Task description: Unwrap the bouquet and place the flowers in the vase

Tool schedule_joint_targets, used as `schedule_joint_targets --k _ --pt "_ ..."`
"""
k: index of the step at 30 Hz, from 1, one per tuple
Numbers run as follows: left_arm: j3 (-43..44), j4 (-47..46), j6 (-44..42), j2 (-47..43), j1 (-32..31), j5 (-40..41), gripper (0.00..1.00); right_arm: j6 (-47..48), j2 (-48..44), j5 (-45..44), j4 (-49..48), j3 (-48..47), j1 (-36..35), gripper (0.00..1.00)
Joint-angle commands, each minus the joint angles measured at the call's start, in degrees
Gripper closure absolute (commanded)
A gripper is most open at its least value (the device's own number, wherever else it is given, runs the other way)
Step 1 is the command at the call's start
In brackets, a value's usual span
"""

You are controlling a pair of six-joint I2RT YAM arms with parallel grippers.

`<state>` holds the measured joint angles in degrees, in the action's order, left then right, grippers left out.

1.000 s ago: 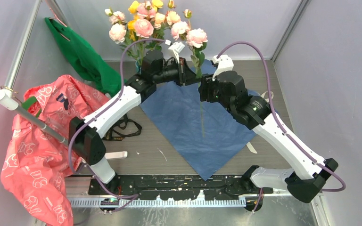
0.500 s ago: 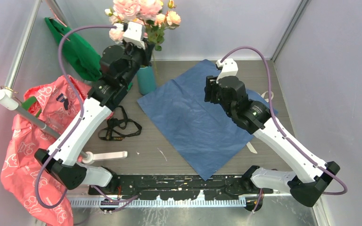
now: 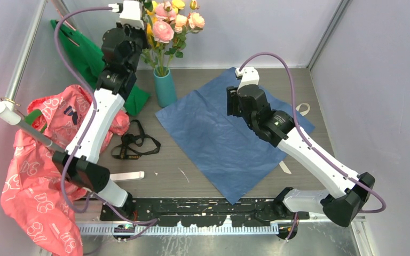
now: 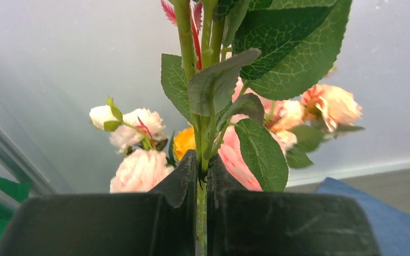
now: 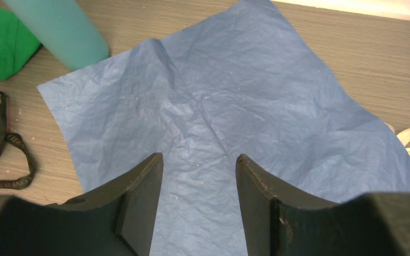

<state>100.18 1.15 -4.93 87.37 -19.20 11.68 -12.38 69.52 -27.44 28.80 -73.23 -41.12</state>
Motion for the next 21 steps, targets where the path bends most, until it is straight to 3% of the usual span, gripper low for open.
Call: schedule_joint_targets --k 1,8,21 --pt "7.4 -4.2 2.4 4.6 2.3 -3.0 1.00 0.8 1.2 -1.9 -3.4 -1.3 0.2 0.42" --pt "11.6 -2.9 4.2 8.3 3.1 -4.1 1.00 0.7 3.8 -1.6 -3.7 -1.4 0.5 0.43" --pt "-6.1 -9.5 9.1 7.4 4.3 -2.3 1.00 0.8 4.1 -1.6 -4.0 -0.4 1.1 0.43"
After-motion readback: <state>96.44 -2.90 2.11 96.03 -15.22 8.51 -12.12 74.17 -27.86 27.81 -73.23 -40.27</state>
